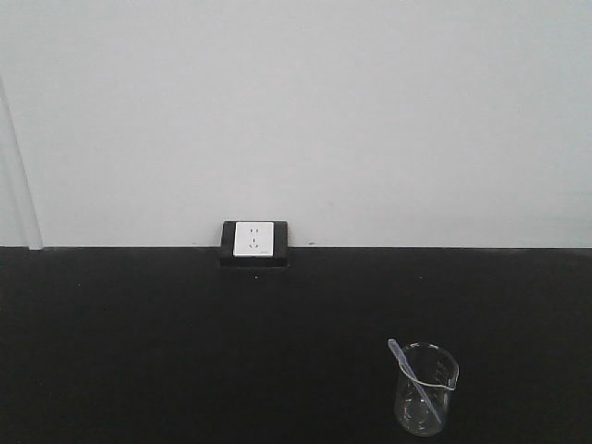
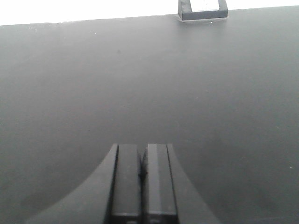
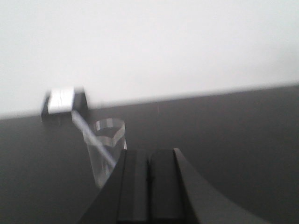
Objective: Grab transparent chemical and place on left bench
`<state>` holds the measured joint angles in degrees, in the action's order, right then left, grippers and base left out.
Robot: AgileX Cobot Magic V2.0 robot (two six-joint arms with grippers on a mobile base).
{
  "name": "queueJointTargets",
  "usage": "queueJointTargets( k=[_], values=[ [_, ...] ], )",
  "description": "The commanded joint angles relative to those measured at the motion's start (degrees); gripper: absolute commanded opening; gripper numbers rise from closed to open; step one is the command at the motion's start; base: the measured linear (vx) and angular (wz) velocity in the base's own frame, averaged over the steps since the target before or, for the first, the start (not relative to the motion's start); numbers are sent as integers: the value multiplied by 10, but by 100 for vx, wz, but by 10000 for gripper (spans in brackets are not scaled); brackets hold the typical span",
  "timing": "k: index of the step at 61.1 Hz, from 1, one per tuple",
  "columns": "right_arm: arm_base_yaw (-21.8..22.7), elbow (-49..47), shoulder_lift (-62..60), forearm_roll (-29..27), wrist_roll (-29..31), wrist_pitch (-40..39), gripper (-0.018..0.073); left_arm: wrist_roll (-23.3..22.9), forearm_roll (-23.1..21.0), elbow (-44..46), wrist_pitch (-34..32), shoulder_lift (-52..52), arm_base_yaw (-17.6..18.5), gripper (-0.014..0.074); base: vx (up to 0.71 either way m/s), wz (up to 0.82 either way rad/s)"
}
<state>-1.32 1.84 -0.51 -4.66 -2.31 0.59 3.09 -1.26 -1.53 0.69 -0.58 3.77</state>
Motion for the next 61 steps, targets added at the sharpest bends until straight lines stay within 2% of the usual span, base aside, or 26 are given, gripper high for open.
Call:
queueJointTargets(
  k=[1,6,18,29,38,48,55,61],
  values=[
    [3,-39,6,-10,10,-103,-8,-4,0,-9,-45,-11,1,-4,0,0],
    [3,-80,39,-4,23,-103,-8,-4,0,-9,-45,-11,1,-4,0,0],
    [3,-209,239,18,86,-114,-8,-4,0,-9,-45,-11,1,-4,0,0],
    [3,-296,422,18,81,-117,-8,-4,0,-9,-45,-11,1,-4,0,0],
    [3,-311,528,16,81,-122,-8,-4,0,-9,-45,-11,1,-4,0,0],
    [3,-311,583,16,81,-135,10,-4,0,-9,-45,-11,1,-4,0,0],
    [3,-311,589,16,81,-137,62,-4,0,-9,-45,-11,1,-4,0,0],
    [3,-311,589,19,81,-144,148,-4,0,-9,-45,-11,1,-4,0,0]
  ],
)
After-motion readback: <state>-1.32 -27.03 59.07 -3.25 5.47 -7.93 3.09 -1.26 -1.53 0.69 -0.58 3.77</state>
